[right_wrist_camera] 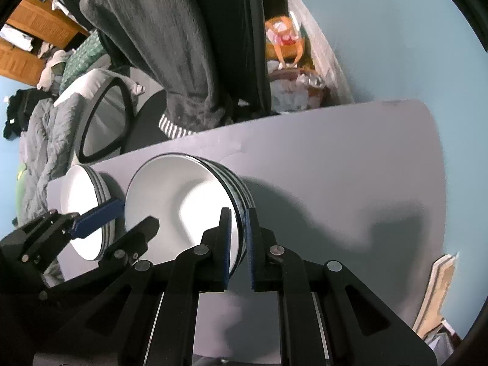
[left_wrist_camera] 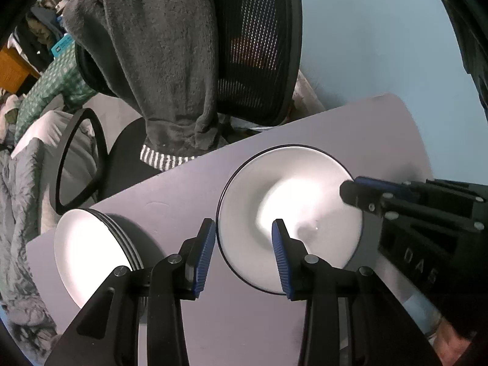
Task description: Organize plates and bowls
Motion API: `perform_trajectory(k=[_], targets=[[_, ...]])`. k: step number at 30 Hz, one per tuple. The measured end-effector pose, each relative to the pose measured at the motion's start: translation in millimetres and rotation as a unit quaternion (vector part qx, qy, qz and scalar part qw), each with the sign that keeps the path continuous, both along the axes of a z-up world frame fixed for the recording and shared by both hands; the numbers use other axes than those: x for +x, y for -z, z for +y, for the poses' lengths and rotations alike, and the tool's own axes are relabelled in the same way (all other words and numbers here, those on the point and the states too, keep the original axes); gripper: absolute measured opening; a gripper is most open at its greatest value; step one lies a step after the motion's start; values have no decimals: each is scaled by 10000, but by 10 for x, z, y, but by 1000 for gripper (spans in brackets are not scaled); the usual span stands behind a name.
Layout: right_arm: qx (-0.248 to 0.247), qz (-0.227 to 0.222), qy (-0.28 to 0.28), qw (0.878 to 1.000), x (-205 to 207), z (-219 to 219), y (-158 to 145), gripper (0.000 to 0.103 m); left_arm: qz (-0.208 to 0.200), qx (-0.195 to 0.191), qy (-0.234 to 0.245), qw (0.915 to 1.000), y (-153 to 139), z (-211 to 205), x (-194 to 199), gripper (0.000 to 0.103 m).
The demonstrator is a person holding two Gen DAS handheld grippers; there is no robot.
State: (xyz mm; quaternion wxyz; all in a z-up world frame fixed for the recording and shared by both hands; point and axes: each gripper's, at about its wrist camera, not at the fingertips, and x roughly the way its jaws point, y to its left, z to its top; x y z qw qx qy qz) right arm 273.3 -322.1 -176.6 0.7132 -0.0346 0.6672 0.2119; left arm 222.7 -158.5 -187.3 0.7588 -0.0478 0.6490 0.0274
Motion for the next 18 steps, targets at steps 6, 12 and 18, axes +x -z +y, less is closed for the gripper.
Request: perform_trajectory(k=[6,12,18], targets=[[-370,-552,-54,9978,-14,27,-197,28,-163,-27,-142,9998,-192,83,-79,41],[-641,-1032,-200,9924,-72,69,-388,42,-508,-106,-362,9980,-446,208,-187,50],[-686,-1337,-342,9881,-160,104,-580,46,-786,-198,-519,9954,-671,320,-309,54]])
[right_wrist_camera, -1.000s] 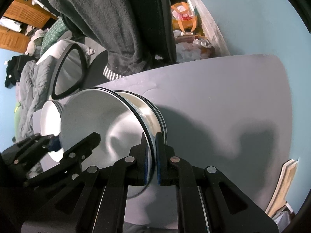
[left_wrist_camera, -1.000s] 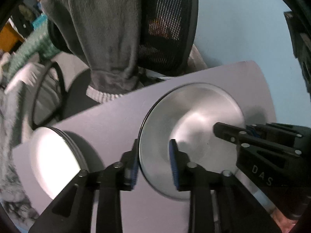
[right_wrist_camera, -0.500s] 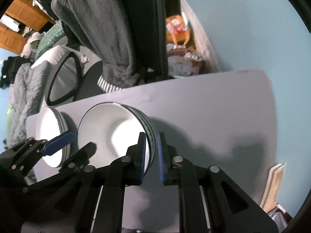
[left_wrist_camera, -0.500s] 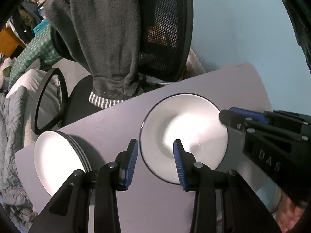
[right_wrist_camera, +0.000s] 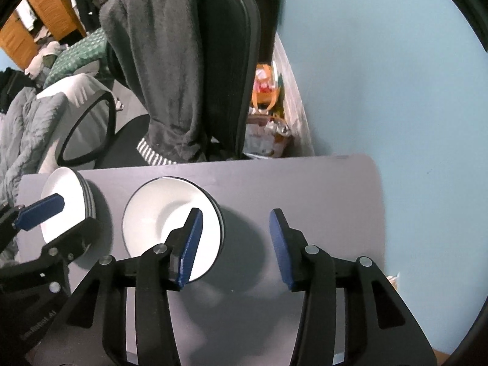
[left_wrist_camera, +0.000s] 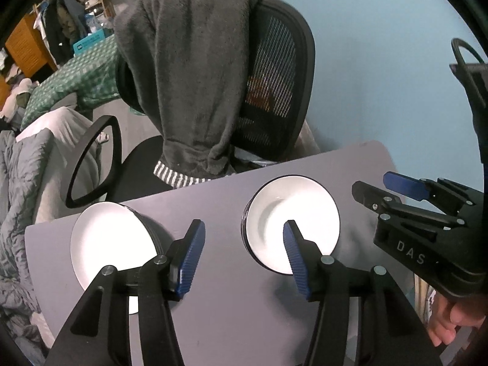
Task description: Organize plates and bowls
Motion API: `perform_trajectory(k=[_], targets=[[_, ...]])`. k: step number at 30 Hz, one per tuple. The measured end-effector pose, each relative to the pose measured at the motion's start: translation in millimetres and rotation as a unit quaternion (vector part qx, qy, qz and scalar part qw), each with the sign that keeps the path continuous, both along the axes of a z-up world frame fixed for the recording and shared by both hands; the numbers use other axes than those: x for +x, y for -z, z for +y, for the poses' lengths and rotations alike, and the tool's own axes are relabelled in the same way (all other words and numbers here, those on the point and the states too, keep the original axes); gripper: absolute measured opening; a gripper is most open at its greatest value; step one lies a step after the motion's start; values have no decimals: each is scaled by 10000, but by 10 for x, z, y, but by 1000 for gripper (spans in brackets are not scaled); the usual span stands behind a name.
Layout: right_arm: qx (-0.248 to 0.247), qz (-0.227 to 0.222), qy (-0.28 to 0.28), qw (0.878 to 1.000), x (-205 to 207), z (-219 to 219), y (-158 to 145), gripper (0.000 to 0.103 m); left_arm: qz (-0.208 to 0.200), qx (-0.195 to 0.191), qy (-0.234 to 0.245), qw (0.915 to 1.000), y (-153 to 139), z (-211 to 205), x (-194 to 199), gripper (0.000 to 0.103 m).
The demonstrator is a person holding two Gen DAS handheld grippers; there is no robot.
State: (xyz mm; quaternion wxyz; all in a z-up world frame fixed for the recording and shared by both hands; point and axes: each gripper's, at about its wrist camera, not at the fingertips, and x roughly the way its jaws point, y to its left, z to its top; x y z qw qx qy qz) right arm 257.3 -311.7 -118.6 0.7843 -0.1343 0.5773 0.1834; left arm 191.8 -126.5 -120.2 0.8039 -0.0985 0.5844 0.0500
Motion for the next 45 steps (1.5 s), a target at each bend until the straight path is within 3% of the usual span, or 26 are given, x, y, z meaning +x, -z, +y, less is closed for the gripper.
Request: perform_trajectory(k=[19,45], targets=[[120,-605,-231,9978,-413,205,-467,63,-518,-220,-321,9979,-429,381,-533,60],[-118,-886,-539,9945,-853,844,-622,64,-873,-522,-731,9921,-646,1125,-1140,63]])
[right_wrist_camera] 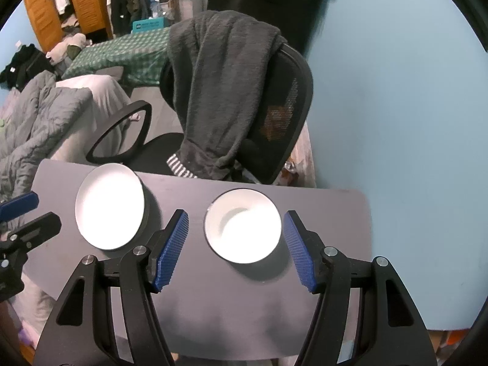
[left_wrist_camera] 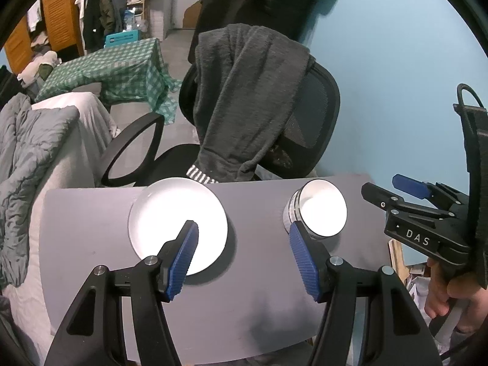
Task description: Organize plates and bowls
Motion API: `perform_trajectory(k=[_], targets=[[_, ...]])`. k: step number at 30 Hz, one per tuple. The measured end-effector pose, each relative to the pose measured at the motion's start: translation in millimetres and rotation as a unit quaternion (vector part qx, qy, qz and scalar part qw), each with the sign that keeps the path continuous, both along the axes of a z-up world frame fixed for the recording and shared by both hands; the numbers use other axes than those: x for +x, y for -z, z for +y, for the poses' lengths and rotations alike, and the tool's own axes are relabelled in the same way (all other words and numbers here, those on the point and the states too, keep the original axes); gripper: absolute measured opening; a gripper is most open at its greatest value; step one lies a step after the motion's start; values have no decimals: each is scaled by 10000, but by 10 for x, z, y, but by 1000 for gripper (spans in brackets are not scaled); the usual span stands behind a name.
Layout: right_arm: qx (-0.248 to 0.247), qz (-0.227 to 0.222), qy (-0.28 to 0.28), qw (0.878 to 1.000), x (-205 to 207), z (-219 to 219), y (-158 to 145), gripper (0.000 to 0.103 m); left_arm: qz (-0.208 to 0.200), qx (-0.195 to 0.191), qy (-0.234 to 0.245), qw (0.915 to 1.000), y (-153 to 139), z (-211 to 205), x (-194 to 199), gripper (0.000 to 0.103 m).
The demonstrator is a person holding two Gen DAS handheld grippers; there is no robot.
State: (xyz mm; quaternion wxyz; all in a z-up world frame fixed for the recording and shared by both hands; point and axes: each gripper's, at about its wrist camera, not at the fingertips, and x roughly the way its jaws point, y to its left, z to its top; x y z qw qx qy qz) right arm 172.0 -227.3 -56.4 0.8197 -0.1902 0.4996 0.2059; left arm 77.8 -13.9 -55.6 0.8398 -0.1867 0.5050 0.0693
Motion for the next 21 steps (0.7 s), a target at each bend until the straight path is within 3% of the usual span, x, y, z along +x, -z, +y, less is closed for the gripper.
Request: perform_trajectory(k=[8,10,13,21], targets=[[-134,62,-86,9999,-54,158,76,64,111,-95,-9,9999,73,130,-39,64],[-258,68,-152,9995,-25,185,140,69,168,-123,-4,9998,118,133,-11,64],[-570,-12,-293,9979,80,201,292,69,233,-198,3,9995,206,109,47,64],[-837,13,-557,9949,549,-41,759,69,438,-444,172,9979,524,-97,443,64]])
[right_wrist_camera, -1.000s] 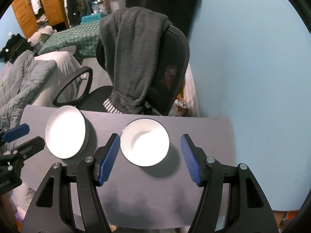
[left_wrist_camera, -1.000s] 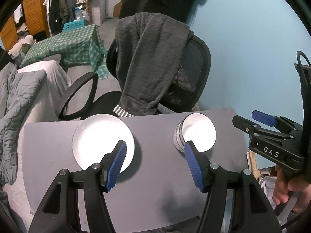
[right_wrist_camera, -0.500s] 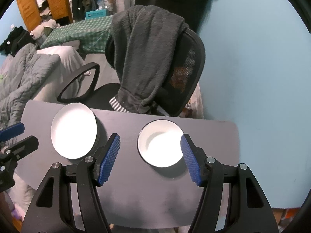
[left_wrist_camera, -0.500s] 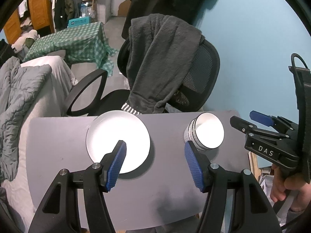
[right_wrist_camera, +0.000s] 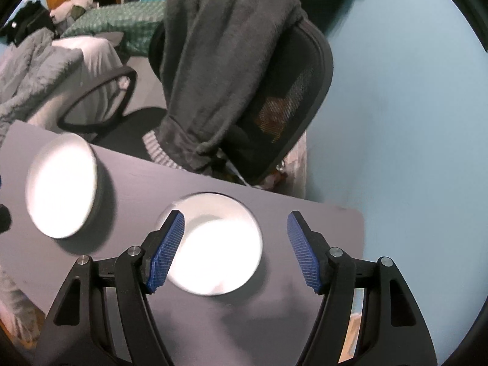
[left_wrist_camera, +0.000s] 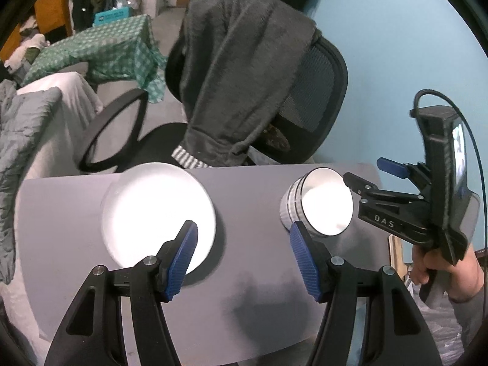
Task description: Organize plates and bowls
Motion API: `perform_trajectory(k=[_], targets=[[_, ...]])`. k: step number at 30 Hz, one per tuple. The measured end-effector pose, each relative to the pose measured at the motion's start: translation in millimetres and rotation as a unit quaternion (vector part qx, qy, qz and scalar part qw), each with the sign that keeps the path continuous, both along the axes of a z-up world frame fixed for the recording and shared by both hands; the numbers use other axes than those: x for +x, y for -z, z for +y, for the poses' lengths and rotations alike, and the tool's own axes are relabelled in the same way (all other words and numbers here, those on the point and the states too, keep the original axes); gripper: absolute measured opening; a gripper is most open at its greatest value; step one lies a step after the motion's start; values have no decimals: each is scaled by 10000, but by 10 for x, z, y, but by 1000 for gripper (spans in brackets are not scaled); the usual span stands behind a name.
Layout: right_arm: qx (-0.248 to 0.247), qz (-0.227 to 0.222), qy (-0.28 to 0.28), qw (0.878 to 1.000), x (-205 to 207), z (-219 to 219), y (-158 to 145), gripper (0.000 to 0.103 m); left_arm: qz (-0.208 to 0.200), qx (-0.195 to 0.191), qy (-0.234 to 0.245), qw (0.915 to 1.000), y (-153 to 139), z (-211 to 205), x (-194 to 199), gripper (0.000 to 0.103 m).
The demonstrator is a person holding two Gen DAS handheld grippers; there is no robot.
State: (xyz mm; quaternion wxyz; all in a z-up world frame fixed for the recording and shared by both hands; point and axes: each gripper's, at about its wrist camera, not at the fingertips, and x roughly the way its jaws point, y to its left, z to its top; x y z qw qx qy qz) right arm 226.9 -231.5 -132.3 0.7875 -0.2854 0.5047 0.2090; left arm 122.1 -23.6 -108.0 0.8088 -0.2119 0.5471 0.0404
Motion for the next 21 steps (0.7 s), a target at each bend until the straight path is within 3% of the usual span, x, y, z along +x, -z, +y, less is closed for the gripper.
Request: perform_trajectory(k=[11,13,21], targets=[[180,1077,-187,9938,385,-295,404,69,441,-546,28,9975,544,-249,494,65],[268,1355,-182,9902,448,-346,480,69,508,-677,41,9964,642,-311,574,70],[383,2187,-274,9747,559,-414,828,69,932,-1027,-56,9903,1041,-541,816,70]])
